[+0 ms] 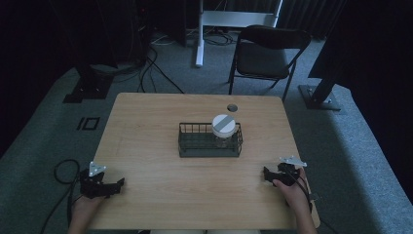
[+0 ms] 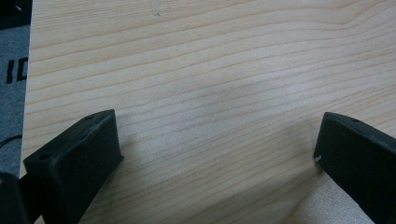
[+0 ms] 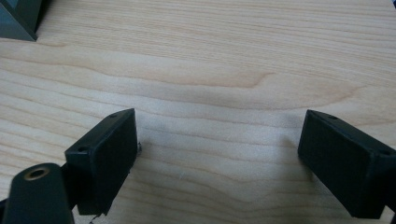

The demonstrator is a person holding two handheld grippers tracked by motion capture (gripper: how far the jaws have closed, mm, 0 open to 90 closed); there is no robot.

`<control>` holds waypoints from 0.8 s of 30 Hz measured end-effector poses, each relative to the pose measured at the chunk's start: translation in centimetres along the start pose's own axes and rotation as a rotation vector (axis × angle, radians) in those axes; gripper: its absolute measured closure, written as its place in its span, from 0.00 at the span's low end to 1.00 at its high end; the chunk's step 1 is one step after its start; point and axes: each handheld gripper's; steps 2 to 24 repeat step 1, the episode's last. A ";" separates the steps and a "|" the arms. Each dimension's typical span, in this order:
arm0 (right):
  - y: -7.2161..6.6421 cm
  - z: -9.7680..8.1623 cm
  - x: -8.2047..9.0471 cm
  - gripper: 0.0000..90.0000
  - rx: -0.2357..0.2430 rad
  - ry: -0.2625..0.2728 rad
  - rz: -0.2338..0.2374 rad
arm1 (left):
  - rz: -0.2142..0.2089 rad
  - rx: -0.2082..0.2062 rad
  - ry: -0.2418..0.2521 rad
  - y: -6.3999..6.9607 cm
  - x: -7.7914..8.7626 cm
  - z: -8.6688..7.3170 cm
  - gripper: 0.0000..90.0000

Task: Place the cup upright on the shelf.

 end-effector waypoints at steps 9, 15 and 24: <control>0.0 0.0 0.0 0.13 0.000 0.000 0.000 | 0.000 0.000 0.000 0.0 0.0 0.0 0.01; 0.0 0.0 0.0 0.13 0.000 0.000 0.000 | 0.000 0.000 0.000 0.0 0.0 0.0 0.01; 0.0 0.0 0.0 0.13 0.000 0.000 0.000 | 0.000 0.000 0.000 0.0 0.0 0.0 0.01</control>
Point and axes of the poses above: each handheld gripper's, and its own axes: x roughly backward along the jaws, z roughly out of its top, y roughly to its right, and after that the axes turned 13 degrees about -x, right-handed
